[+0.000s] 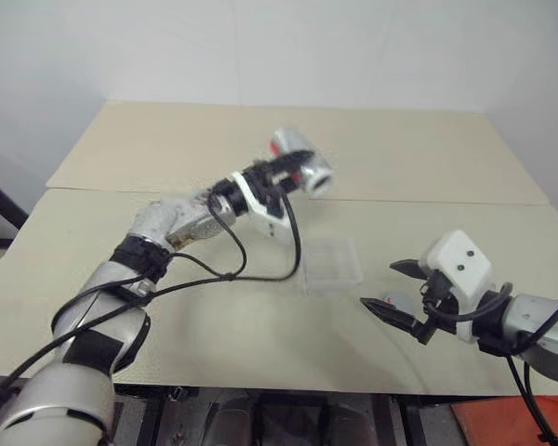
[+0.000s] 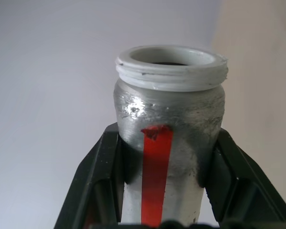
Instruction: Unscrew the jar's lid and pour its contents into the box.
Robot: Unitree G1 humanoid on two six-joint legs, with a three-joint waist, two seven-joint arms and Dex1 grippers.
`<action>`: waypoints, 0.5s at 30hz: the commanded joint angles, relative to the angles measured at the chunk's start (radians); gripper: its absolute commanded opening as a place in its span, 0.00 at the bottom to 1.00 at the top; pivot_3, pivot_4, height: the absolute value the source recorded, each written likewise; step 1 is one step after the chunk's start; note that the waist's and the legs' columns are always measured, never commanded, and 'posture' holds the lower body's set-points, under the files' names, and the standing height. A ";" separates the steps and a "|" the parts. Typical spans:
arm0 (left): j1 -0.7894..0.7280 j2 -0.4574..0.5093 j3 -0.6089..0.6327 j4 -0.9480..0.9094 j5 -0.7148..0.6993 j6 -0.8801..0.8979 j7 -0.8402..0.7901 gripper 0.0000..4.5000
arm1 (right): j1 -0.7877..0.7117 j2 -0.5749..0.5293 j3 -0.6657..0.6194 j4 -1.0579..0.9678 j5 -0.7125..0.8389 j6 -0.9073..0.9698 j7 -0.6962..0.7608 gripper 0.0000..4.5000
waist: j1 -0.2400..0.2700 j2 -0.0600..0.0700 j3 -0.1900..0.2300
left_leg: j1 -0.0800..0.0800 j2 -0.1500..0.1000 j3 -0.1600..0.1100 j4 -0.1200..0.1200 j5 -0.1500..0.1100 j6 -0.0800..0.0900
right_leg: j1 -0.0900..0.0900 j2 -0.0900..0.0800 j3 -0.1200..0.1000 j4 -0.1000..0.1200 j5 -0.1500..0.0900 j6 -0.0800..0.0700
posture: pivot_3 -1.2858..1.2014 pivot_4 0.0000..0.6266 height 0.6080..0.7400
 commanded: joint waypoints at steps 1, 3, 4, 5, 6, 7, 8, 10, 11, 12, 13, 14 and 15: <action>-0.071 -0.033 -0.161 0.088 0.253 0.085 0.293 0.42 | 0.000 -0.002 0.001 -0.017 -0.018 -0.037 -0.002 0.99 | -0.001 0.000 0.000 | 0.000 0.000 0.000 0.000 0.000 0.000 | 0.000 0.000 0.000 0.000 0.000 0.000 | 0.52 0.24 1.00; -0.108 -0.084 -0.220 0.194 0.298 0.118 0.372 0.42 | 0.003 0.001 0.004 -0.021 -0.018 -0.041 0.000 0.99 | 0.000 0.000 0.000 | -0.001 0.000 0.000 0.000 0.000 0.000 | -0.001 0.000 0.000 0.001 0.000 0.000 | 0.52 0.24 1.00; -0.125 -0.104 -0.236 0.237 0.306 0.128 0.410 0.42 | 0.006 0.002 0.002 -0.023 -0.018 -0.043 0.001 0.99 | 0.000 -0.001 0.000 | -0.001 0.000 0.000 0.000 0.000 0.000 | -0.001 0.000 0.000 0.001 0.000 0.000 | 0.52 0.24 1.00; -0.146 -0.127 -0.250 0.280 0.314 0.144 0.429 0.42 | 0.012 0.003 -0.003 -0.026 -0.017 -0.044 0.002 0.99 | 0.000 -0.001 0.001 | -0.001 0.000 0.000 0.000 0.000 0.000 | -0.002 0.000 0.000 0.001 0.000 0.001 | 0.52 0.24 1.00; -0.162 -0.145 -0.259 0.315 0.315 0.154 0.449 0.42 | 0.020 0.002 -0.007 -0.028 -0.017 -0.045 0.004 0.99 | -0.001 -0.001 0.001 | -0.002 0.000 0.000 0.000 0.000 0.000 | -0.002 0.000 0.000 0.001 0.000 0.001 | 0.52 0.24 1.00; -0.177 -0.162 -0.265 0.344 0.312 0.162 0.459 0.42 | 0.029 0.000 -0.014 -0.032 -0.017 -0.045 0.005 0.99 | -0.001 -0.001 0.001 | -0.003 0.000 0.000 0.000 0.000 0.000 | -0.003 0.000 0.000 0.001 0.000 0.001 | 0.52 0.24 1.00; -0.190 -0.176 -0.274 0.367 0.313 0.172 0.473 0.42 | 0.039 -0.001 -0.020 -0.036 -0.018 -0.047 0.005 0.99 | -0.002 -0.001 0.001 | -0.004 0.000 0.000 0.000 0.000 0.000 | -0.004 0.000 0.000 0.001 0.000 0.001 | 0.52 0.24 1.00; -0.207 -0.192 -0.293 0.394 0.319 0.186 0.506 0.42 | 0.052 -0.002 -0.030 -0.041 -0.016 -0.047 0.001 0.99 | -0.003 -0.001 0.001 | -0.005 0.000 0.000 0.000 0.000 0.000 | -0.006 0.000 0.000 0.001 0.000 0.001 | 0.52 0.24 1.00; -0.212 -0.196 -0.303 0.401 0.325 0.195 0.526 0.42 | 0.057 -0.001 -0.036 -0.044 -0.012 -0.048 -0.001 0.99 | -0.003 -0.001 0.001 | -0.005 0.000 0.000 0.000 0.000 0.000 | -0.006 0.000 0.000 0.001 0.000 0.001 | 0.52 0.24 1.00; -0.217 -0.198 -0.312 0.408 0.326 0.199 0.539 0.42 | 0.058 -0.002 -0.038 -0.045 -0.012 -0.048 -0.003 0.99 | -0.004 -0.001 0.001 | -0.005 0.000 0.001 0.000 0.000 0.000 | -0.006 0.000 0.000 0.001 -0.001 0.001 | 0.52 0.24 1.00; -0.221 -0.199 -0.318 0.415 0.324 0.200 0.544 0.42 | 0.060 -0.002 -0.040 -0.046 -0.011 -0.049 -0.006 0.99 | -0.005 -0.001 0.001 | -0.005 0.000 0.001 0.000 0.000 0.000 | -0.007 0.000 0.000 0.001 -0.001 0.001 | 0.52 0.24 1.00; -0.226 -0.199 -0.327 0.421 0.326 0.207 0.555 0.42 | 0.060 -0.002 -0.039 -0.045 -0.012 -0.049 -0.007 0.99 | -0.006 -0.001 0.001 | -0.005 0.000 0.001 0.000 0.000 0.000 | -0.007 0.000 0.000 0.001 -0.001 0.001 | 0.52 0.24 1.00; -0.230 -0.196 -0.332 0.424 0.325 0.208 0.562 0.42 | 0.061 -0.003 -0.038 -0.046 -0.017 -0.048 -0.008 0.99 | -0.006 -0.001 0.001 | -0.005 0.001 0.001 0.000 0.000 0.000 | -0.007 0.000 0.000 0.002 -0.001 0.001 | 0.52 0.24 1.00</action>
